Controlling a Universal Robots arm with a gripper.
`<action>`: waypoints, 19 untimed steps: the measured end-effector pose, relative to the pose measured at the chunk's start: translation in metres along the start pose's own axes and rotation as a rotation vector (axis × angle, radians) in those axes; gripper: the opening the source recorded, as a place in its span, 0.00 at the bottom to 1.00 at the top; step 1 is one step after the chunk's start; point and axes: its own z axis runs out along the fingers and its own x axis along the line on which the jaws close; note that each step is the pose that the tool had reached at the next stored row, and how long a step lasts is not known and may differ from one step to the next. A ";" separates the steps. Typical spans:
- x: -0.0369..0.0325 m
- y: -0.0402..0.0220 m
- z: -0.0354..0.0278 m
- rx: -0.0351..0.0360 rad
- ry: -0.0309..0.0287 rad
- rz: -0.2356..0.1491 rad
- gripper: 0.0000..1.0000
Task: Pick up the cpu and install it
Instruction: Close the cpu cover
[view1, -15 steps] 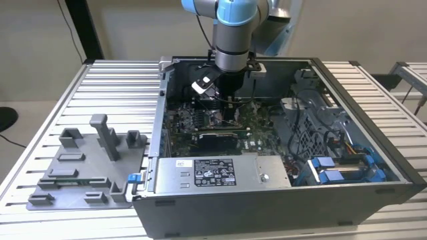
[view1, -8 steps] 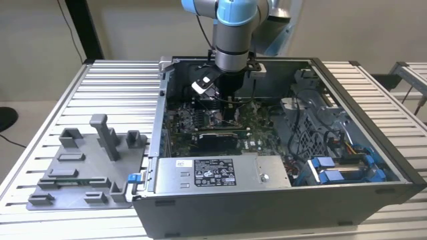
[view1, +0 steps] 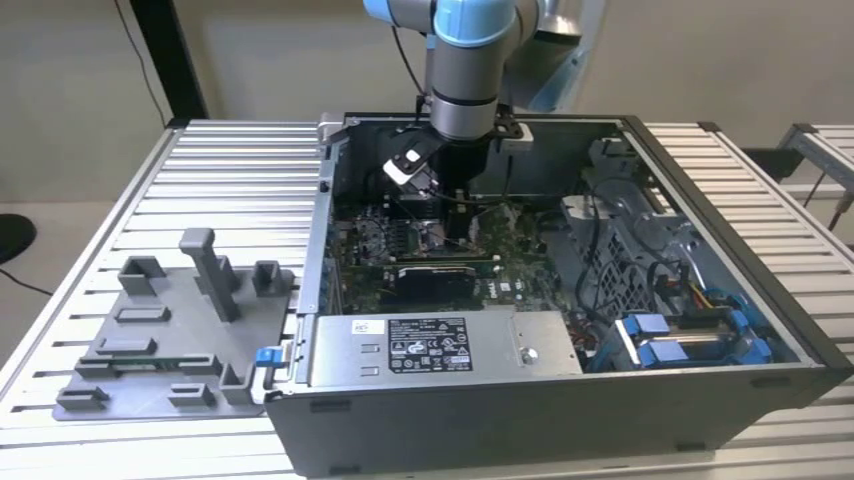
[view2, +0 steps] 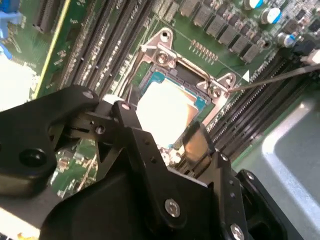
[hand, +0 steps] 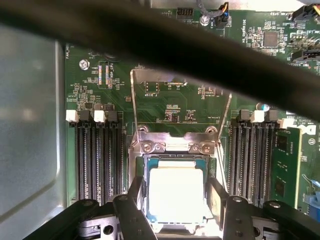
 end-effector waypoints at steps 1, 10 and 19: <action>0.0000 0.0000 -0.0023 -0.0001 0.0002 0.000 1.00; -0.0002 -0.0001 -0.0245 0.0000 0.0025 0.000 1.00; -0.0004 0.0000 -0.0586 0.0000 0.0034 0.000 1.00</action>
